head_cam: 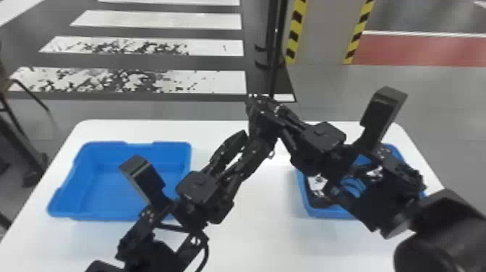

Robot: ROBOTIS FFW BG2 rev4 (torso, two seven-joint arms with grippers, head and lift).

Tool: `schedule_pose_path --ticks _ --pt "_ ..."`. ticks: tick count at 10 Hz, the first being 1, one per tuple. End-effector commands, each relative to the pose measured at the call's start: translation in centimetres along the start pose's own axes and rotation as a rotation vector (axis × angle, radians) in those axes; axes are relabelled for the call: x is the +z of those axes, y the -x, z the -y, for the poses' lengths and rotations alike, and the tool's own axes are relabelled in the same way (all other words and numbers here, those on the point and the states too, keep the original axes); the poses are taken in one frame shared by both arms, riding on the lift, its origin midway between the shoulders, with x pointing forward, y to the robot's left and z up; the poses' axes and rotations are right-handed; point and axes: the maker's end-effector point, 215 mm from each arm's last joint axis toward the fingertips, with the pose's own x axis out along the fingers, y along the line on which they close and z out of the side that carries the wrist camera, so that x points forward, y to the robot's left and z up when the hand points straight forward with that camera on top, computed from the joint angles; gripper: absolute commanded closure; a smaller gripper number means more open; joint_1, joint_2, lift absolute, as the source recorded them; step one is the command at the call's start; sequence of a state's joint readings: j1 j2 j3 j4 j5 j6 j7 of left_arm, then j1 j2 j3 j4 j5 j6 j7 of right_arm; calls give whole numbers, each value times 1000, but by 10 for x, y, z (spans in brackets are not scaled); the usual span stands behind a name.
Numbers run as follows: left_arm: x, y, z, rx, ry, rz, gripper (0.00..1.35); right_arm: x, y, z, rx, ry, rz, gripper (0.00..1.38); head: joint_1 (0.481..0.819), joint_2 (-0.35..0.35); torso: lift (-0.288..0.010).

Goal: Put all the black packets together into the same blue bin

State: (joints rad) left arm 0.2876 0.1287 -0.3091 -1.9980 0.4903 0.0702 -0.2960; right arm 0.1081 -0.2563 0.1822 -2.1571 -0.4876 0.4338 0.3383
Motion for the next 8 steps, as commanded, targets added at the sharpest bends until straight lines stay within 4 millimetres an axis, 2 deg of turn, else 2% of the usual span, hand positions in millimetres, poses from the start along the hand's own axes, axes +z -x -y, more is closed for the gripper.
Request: schedule_pose_path --ticks 1,3,4,5,6,7,8 --pt "-2 0 0 -1 4 -6 102 11 5 13 -30 20 26 1197 690 -38 -110" --pt "-3 1 -2 3 8 -7 180 29 24 52 -119 70 49 1197 678 -66 -110" --pt "-4 2 -4 8 8 -10 180 36 37 78 -179 107 50 1197 674 -79 -110" --pt "-5 4 -8 16 9 -11 180 37 56 112 -262 164 29 1196 665 -109 -110" --pt "-5 6 -11 23 11 -12 180 20 82 153 -346 181 -13 1196 659 -144 -110" --pt "-4 8 -13 29 17 -3 180 -2 103 185 -388 162 -58 1196 662 -181 -110" --pt "-4 11 -16 39 17 0 180 -16 118 203 -428 184 -105 1196 668 -203 -110"
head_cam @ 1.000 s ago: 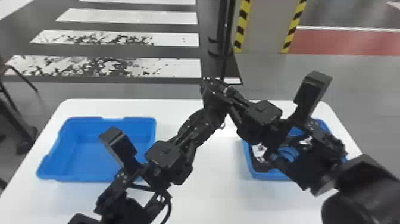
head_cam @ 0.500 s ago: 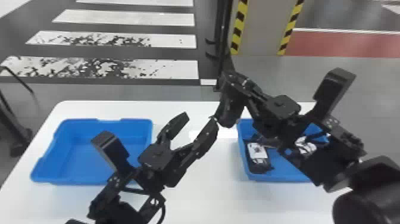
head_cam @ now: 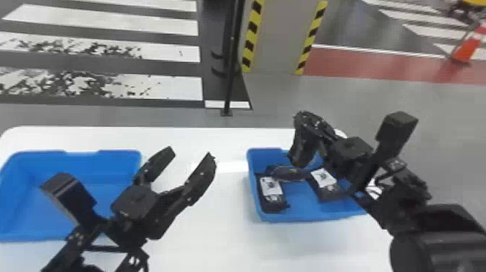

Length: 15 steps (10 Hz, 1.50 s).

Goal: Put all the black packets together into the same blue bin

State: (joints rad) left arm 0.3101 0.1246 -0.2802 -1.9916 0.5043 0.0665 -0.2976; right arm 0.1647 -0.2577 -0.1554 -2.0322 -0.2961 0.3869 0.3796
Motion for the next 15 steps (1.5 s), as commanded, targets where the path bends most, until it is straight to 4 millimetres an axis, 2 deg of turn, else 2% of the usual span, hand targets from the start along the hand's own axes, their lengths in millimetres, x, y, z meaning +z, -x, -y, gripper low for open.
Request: schedule_pose_path --ticks 1,2,4,5,6,7,8,9,10,12,13,15 --pt "0 2 -5 11 -3 2 180 -28 3 29 -50 14 -59 1196 682 -237 -110" --pt "0 3 -9 19 -14 2 180 -41 4 46 -83 27 -89 1196 694 -261 -110" --pt "4 11 -33 71 -33 15 180 -65 21 94 -185 77 -158 1193 695 -289 -110" --pt "10 20 -51 112 -51 25 180 -77 28 112 -219 82 -179 1082 695 -297 -110" --pt "19 31 -74 165 -85 34 180 -72 32 112 -196 84 -156 625 695 -308 -110" --pt "40 45 -92 220 -190 38 180 -49 38 91 -157 115 -116 140 695 -299 -110" --pt "46 52 -100 250 -222 38 180 -18 49 59 -123 154 -62 45 695 -267 -110" --pt "50 62 -110 296 -266 49 180 6 66 36 -117 171 4 140 695 -225 -110" --pt "60 73 -115 340 -329 69 180 22 86 17 -128 168 50 194 695 -203 -110" --pt "74 91 -117 424 -457 85 180 20 122 -19 -133 122 40 205 695 -145 -110" --pt "77 105 -117 476 -480 100 180 19 138 -29 -161 103 42 205 695 -122 -110" --pt "80 126 -118 540 -484 96 180 7 153 -29 -206 91 18 206 695 -100 -110"
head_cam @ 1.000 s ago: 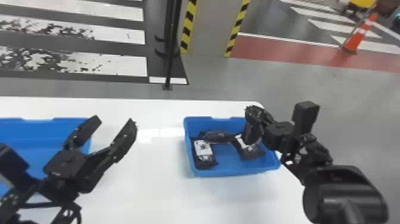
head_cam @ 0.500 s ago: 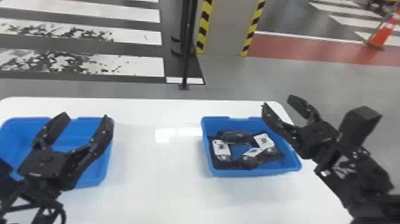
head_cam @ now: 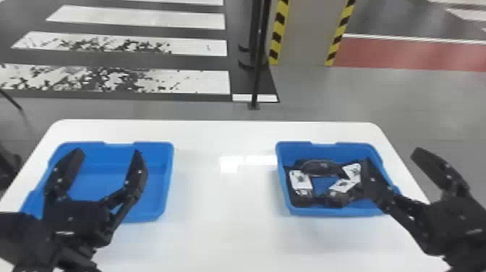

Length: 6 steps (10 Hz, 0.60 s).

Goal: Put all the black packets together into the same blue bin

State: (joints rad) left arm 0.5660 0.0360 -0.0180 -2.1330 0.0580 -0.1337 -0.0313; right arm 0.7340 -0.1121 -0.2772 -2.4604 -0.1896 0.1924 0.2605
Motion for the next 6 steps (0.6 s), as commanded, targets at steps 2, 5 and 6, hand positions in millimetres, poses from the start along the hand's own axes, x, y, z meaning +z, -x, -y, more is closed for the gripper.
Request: schedule_pose_path --ticks 2,5,6 --pt "-2 8 -1 6 -2 -15 180 -11 9 7 -36 4 -30 206 695 -96 -110" --pt "2 8 -3 11 -16 -8 180 -8 7 8 -38 11 -17 206 695 -106 -110" --pt "2 9 -5 14 -21 -8 180 -7 8 7 -36 8 -16 206 695 -104 -110"
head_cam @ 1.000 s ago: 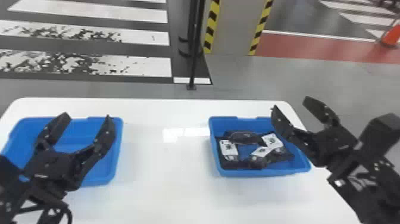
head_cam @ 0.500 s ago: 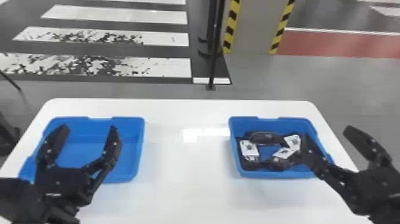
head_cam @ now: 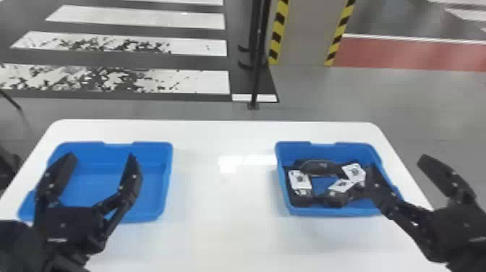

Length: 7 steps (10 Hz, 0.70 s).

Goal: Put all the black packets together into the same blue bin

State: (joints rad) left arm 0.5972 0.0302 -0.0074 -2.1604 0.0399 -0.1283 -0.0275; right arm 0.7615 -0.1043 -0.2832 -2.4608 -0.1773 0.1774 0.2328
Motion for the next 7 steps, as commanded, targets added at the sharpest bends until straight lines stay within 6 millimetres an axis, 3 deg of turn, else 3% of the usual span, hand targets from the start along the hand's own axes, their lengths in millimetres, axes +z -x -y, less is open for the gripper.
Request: schedule_pose_path --ticks 1,7 --pt "2 0 -1 3 -6 3 180 4 0 -1 1 -2 7 206 695 -101 -110" --pt "9 3 -5 10 -6 26 182 11 0 -8 17 -6 19 208 695 -92 -110"
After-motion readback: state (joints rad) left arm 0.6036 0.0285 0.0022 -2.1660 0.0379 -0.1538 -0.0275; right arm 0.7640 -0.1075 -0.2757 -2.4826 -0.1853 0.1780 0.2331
